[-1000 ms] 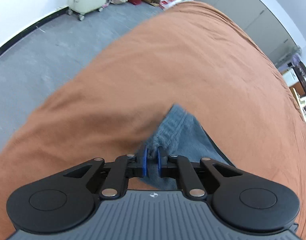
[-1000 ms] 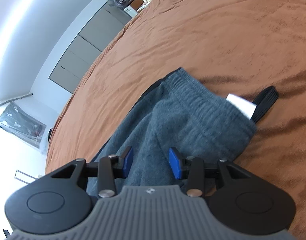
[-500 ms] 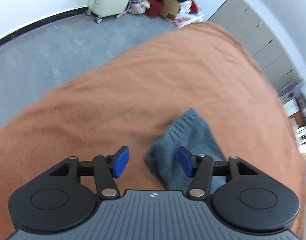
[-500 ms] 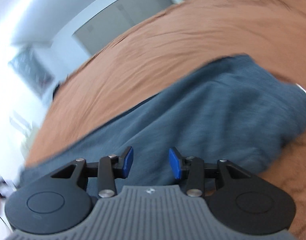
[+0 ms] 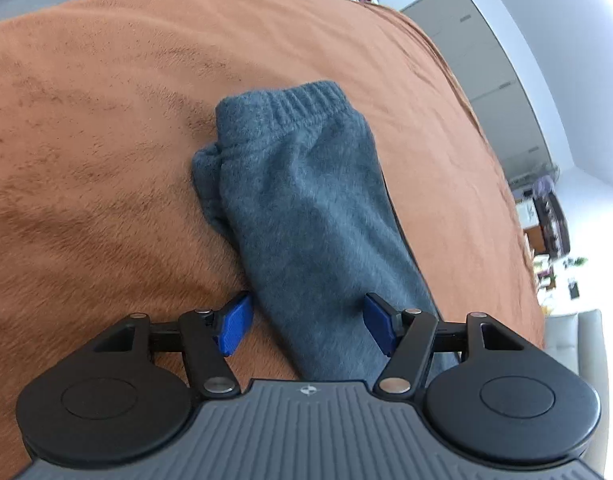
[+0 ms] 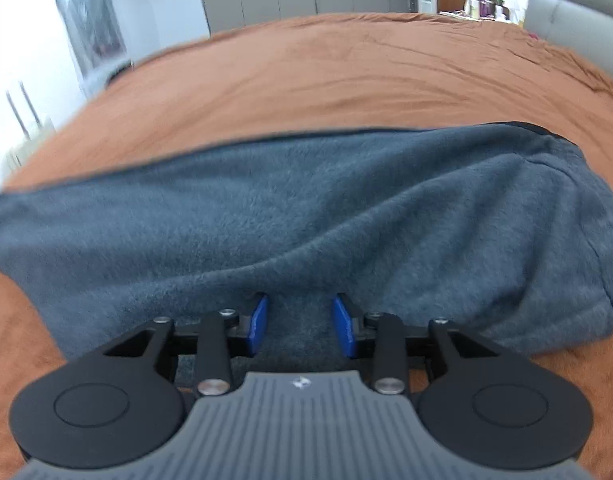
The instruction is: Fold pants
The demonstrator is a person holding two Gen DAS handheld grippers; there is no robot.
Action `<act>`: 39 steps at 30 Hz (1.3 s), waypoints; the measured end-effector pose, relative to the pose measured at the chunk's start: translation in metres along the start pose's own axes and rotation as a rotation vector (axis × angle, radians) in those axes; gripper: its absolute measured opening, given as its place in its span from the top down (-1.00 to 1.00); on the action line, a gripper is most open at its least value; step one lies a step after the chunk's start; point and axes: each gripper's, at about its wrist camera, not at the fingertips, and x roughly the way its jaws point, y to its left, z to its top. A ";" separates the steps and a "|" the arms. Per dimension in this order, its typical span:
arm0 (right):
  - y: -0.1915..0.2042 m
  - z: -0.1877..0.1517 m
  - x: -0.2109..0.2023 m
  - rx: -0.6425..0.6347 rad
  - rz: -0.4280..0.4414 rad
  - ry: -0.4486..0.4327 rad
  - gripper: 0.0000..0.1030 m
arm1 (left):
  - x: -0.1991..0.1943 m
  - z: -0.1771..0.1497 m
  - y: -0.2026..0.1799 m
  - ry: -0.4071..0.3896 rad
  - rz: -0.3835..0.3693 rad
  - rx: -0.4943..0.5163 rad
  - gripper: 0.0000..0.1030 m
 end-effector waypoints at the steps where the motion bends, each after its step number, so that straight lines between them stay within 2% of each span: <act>1: -0.007 0.001 -0.010 0.032 -0.008 -0.025 0.39 | -0.002 0.001 -0.001 -0.008 -0.002 -0.010 -0.43; 4: -0.038 0.003 -0.041 0.163 -0.101 -0.115 0.16 | -0.004 0.004 0.000 -0.021 -0.016 -0.044 -0.43; 5: -0.057 0.001 -0.049 0.257 -0.163 -0.142 0.06 | -0.005 0.005 0.002 -0.023 -0.025 -0.065 -0.43; 8: -0.126 -0.011 -0.055 0.586 -0.288 -0.146 0.08 | -0.007 0.005 0.011 -0.034 -0.056 -0.119 -0.39; 9: -0.148 -0.017 -0.053 0.693 -0.287 -0.143 0.08 | -0.007 0.004 0.014 -0.037 -0.061 -0.129 -0.38; 12: -0.191 -0.034 -0.042 0.924 -0.170 -0.217 0.07 | -0.008 0.003 0.021 -0.050 -0.075 -0.159 -0.33; 13: -0.202 -0.037 -0.036 0.974 -0.149 -0.230 0.06 | -0.008 0.003 0.023 -0.055 -0.078 -0.174 -0.23; 14: -0.209 -0.040 -0.028 1.027 -0.112 -0.234 0.08 | -0.008 0.003 0.025 -0.058 -0.082 -0.193 0.00; 15: -0.216 -0.046 -0.024 1.082 -0.075 -0.247 0.30 | -0.009 0.003 0.028 -0.061 -0.082 -0.209 0.20; 16: -0.221 -0.050 -0.021 1.123 -0.039 -0.259 0.45 | -0.009 0.003 0.029 -0.062 -0.080 -0.218 0.80; 18: -0.228 -0.052 -0.020 1.142 -0.027 -0.248 0.68 | -0.012 0.005 0.026 -0.057 -0.056 -0.194 0.87; 20: -0.231 -0.051 -0.028 1.120 0.004 -0.270 0.74 | -0.023 0.009 0.015 -0.090 -0.075 -0.129 0.88; 23: -0.227 -0.039 -0.041 1.088 0.044 -0.317 0.75 | -0.035 0.015 0.011 -0.115 -0.117 -0.133 0.87; 25: -0.225 -0.037 -0.043 1.072 0.044 -0.317 0.75 | -0.027 0.018 0.010 -0.068 -0.042 -0.099 0.86; 26: -0.224 -0.037 -0.039 1.063 0.022 -0.302 0.74 | -0.021 0.019 0.012 -0.039 0.001 -0.095 0.84; 27: -0.224 -0.039 -0.031 1.059 -0.006 -0.276 0.70 | -0.016 0.019 0.017 -0.027 0.013 -0.100 0.82; 29: -0.222 -0.040 -0.024 1.036 -0.035 -0.230 0.50 | -0.014 0.018 0.025 -0.032 -0.006 -0.099 0.61; 30: -0.222 -0.039 -0.023 1.014 -0.043 -0.220 0.46 | -0.016 0.017 0.029 -0.034 -0.019 -0.093 0.58; 32: -0.219 -0.035 -0.027 0.965 -0.057 -0.227 0.37 | -0.016 0.019 0.036 -0.030 -0.041 -0.095 0.27; 37: -0.205 -0.030 -0.062 0.880 -0.148 -0.269 0.36 | -0.025 0.026 0.062 -0.069 -0.135 -0.209 0.13; 39: -0.192 -0.023 -0.076 0.802 -0.175 -0.306 0.36 | -0.023 0.025 0.064 -0.080 -0.144 -0.214 0.10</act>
